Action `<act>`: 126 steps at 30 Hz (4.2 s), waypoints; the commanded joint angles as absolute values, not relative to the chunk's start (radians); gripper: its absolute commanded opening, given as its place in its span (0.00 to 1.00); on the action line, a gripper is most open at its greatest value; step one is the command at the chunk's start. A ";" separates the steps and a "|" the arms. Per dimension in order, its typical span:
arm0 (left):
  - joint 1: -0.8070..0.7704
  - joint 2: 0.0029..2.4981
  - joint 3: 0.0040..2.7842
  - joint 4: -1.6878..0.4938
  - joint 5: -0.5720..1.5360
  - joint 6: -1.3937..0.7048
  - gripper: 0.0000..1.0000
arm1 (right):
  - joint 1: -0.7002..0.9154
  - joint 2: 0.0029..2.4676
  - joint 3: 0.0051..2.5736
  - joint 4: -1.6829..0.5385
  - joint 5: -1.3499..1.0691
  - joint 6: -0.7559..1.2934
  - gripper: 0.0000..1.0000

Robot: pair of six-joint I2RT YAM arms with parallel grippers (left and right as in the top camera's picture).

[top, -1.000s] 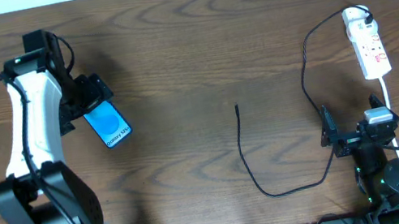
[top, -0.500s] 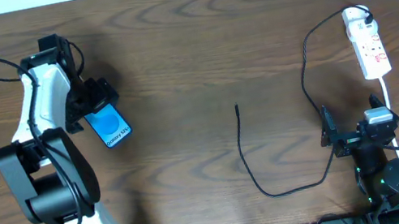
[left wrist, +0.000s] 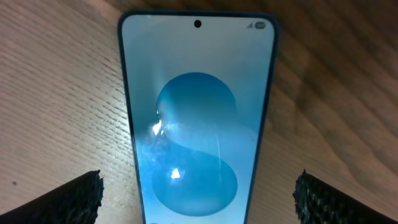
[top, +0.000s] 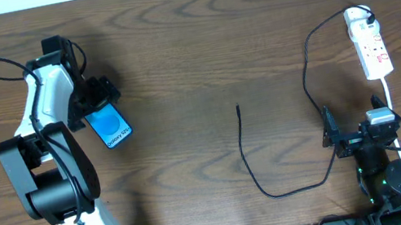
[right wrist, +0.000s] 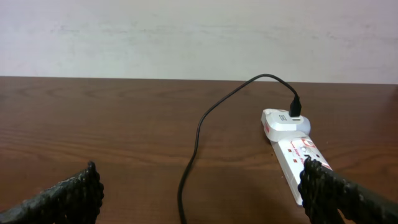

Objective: Plug charger to phone and switch on socket
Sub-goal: 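Lower the left gripper onto the phone, aligning fingers with its sides, then close the left gripper on the phone's long edges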

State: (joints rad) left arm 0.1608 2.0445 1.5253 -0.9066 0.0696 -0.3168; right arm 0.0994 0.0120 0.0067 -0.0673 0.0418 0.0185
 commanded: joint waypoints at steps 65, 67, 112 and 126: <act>0.161 2.107 1.425 -0.790 0.056 -0.319 0.98 | 0.105 0.007 0.006 -0.071 0.050 0.029 0.99; 0.161 2.107 1.424 -0.791 0.056 -0.319 0.98 | 0.105 0.007 0.006 -0.071 0.050 0.029 0.99; 0.160 2.107 1.424 -0.791 0.061 -0.320 0.91 | 0.105 0.007 0.006 -0.071 0.050 0.029 0.99; 0.160 2.107 1.424 -0.820 0.072 -0.320 0.91 | 0.105 0.007 0.006 -0.071 0.050 0.029 0.99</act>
